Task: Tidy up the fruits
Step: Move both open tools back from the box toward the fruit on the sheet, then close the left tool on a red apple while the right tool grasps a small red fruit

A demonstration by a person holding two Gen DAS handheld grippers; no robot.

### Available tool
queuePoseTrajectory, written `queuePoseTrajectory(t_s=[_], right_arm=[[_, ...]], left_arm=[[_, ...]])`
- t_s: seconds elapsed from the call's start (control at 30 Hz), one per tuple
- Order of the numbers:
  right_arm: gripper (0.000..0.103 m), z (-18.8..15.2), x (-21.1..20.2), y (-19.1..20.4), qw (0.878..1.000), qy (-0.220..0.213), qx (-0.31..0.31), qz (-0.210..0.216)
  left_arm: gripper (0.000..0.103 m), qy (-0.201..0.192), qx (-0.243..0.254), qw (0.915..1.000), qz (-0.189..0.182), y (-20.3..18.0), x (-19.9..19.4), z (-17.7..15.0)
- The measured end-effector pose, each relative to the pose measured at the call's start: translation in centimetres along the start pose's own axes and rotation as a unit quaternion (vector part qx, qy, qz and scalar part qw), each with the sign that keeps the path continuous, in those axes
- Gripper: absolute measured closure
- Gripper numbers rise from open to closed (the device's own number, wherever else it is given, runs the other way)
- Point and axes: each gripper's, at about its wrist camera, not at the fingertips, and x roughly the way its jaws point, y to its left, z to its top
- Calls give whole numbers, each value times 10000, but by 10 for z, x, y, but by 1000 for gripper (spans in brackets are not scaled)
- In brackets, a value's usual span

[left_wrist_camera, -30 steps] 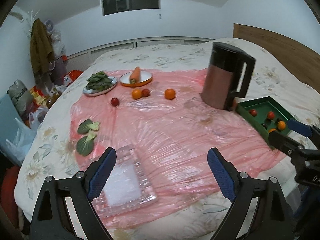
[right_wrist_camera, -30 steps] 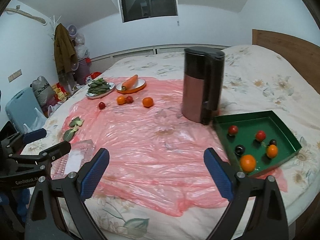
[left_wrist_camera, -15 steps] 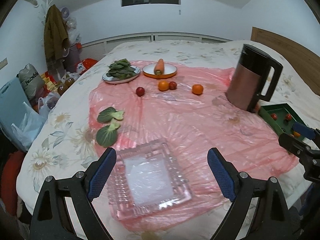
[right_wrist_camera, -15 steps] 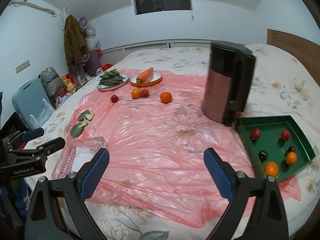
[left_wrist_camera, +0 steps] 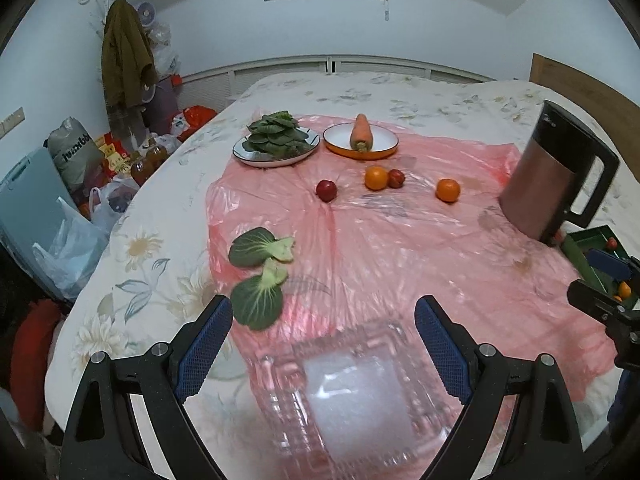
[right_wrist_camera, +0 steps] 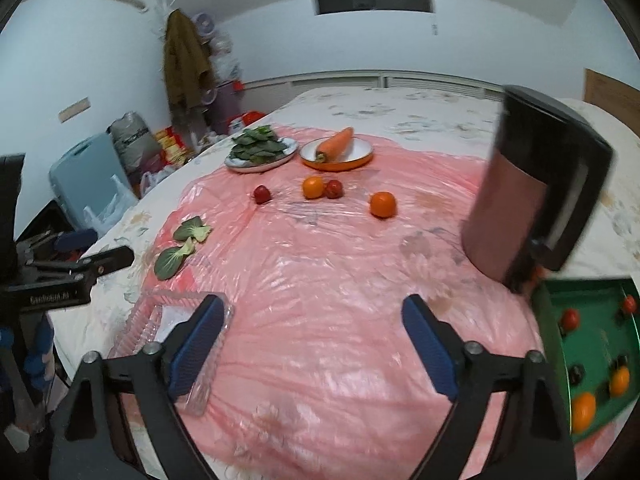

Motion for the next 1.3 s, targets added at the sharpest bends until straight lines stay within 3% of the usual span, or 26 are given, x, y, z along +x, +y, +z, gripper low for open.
queuePoseTrajectory(t_s=[0.17,0.33,0.5,0.67,0.97,1.3], right_arm=[[0,29,44,-6,9988,211,-299,333],[7,57,99,-13,9955,402,-653,564],[25,89,168,-23,9906,597,-970,754],[36,105,218,-33,9869,818,-1167,761],[40,132,274,-46,9831,1164,-1242,678],[40,152,315,-40,9715,1570,-1679,572]], left_arm=[[14,96,201,9998,10,8,29,23],[14,145,378,9991,-149,6,72,54],[15,286,359,9985,-304,2,129,82],[28,541,360,9972,-361,-1,183,98],[34,842,304,9957,-243,2,228,110],[45,1166,305,9920,-369,4,261,118]])
